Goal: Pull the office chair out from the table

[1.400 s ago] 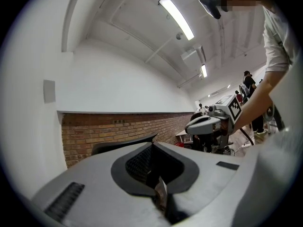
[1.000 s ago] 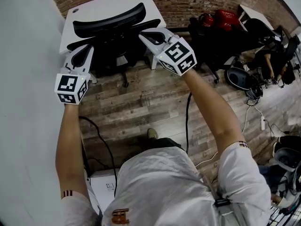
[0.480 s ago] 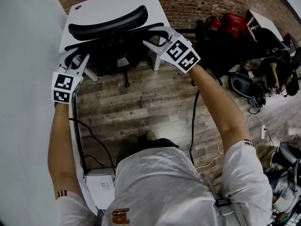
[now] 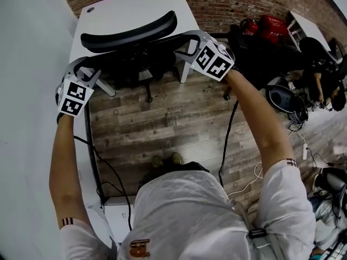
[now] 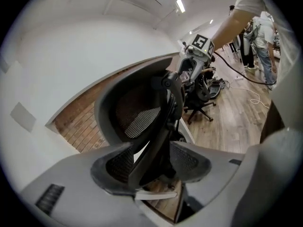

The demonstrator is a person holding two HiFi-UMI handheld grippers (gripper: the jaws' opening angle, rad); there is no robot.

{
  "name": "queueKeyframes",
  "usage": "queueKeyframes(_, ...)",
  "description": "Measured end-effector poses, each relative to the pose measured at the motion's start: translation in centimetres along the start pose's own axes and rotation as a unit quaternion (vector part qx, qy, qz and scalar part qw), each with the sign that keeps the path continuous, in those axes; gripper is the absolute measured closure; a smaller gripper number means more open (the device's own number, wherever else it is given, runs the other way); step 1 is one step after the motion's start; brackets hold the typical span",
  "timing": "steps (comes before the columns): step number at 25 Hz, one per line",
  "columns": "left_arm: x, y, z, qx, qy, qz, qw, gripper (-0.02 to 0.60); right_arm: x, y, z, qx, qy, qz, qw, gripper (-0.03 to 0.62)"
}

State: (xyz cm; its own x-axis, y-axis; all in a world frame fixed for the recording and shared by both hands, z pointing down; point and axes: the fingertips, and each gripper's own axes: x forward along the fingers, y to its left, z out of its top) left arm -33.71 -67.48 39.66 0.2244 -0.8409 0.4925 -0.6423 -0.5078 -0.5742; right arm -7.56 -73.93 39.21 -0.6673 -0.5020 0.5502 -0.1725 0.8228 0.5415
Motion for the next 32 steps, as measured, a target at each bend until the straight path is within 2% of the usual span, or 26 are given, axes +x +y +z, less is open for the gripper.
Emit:
queueKeyframes(8,3.4,1.9,-4.9,0.045,0.075,-0.032,0.9956,0.298,3.5,-2.6,-2.9,-0.027,0.061,0.019,0.998,0.333)
queueKeyframes(14,5.8,2.9,-7.4,0.076,0.116,-0.07,0.9878,0.285,5.6,-4.4,-5.4,-0.039,0.1,0.039,0.993,0.333)
queueKeyframes(18,7.6,2.8,-9.4,0.094,0.139,-0.104,0.9803,0.285,7.7,-4.3,-7.3,-0.062,0.133,0.071,0.987,0.323)
queueKeyframes(23,9.1,2.6,-10.7,0.119,0.152,-0.131,0.9724,0.285,9.8,-3.6,-8.4,-0.092,0.159,0.115,0.976,0.322)
queueKeyframes(28,10.3,1.8,-11.1,0.152,0.164,-0.162,0.9611,0.285,11.4,-3.0,-8.9,-0.108,0.172,0.14,0.969,0.322)
queueKeyframes(32,11.3,1.4,-11.1,0.158,0.164,-0.176,0.9576,0.287,12.5,-2.6,-9.5,-0.121,0.182,0.16,0.963,0.331)
